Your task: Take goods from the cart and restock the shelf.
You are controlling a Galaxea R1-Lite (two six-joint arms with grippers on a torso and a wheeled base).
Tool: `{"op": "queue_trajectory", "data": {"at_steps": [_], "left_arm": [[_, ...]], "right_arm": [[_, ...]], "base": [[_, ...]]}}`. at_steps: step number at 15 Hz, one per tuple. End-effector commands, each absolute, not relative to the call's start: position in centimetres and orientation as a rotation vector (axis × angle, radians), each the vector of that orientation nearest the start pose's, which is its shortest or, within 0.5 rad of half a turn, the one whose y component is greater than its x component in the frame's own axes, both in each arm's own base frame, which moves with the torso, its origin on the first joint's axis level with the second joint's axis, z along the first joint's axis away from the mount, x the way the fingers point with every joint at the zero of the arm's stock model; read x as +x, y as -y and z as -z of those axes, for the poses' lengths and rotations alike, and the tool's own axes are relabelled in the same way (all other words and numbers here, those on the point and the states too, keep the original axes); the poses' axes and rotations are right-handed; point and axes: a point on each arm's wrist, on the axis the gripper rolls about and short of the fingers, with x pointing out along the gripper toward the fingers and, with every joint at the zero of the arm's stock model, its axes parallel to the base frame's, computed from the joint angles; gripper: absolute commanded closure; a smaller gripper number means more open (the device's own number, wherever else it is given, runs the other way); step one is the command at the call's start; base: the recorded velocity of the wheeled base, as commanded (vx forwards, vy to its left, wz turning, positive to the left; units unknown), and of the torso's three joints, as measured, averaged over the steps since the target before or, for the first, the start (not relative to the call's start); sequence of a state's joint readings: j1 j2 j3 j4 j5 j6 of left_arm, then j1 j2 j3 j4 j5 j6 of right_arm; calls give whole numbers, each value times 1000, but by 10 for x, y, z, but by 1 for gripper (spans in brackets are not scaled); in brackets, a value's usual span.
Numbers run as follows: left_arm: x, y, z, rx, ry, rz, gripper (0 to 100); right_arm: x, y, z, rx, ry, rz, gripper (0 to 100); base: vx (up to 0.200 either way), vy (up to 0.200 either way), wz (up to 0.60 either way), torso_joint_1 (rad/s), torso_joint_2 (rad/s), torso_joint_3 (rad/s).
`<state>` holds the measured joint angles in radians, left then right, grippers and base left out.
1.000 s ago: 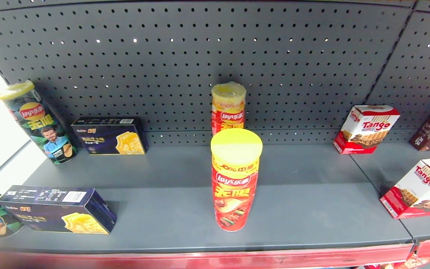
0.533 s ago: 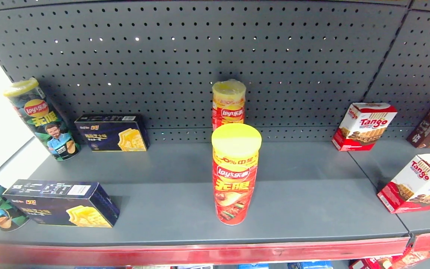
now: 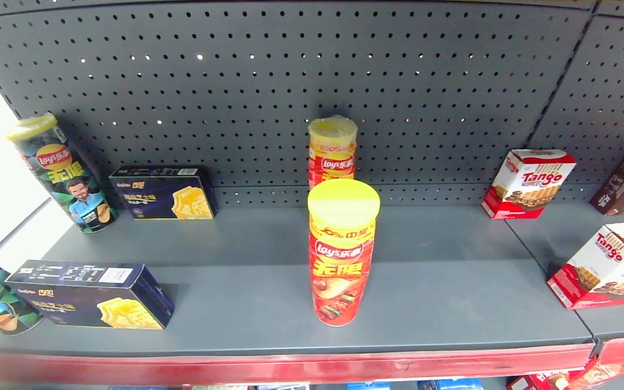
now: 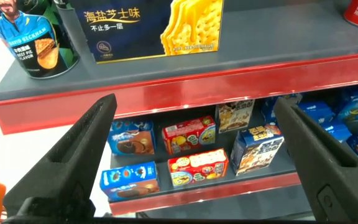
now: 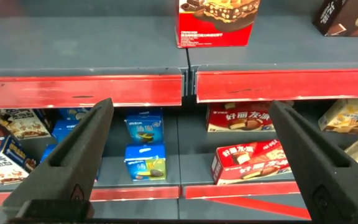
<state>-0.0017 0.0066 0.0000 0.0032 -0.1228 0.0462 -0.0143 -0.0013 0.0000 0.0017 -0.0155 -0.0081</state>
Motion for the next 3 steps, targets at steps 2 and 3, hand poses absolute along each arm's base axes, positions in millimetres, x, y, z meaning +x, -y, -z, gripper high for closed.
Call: {"op": "queue_trajectory", "data": {"at_steps": [2, 3], "left_arm": [[-23, 3, -75, 45, -6, 124, 0], [-23, 3, -75, 45, -6, 124, 0]], "right_arm": [[-23, 0, -75, -9, -2, 29, 0], [-23, 0, -75, -6, -2, 29, 0]], "base": [[0, 0, 0, 0, 0, 0], [0, 0, 0, 0, 0, 0]]}}
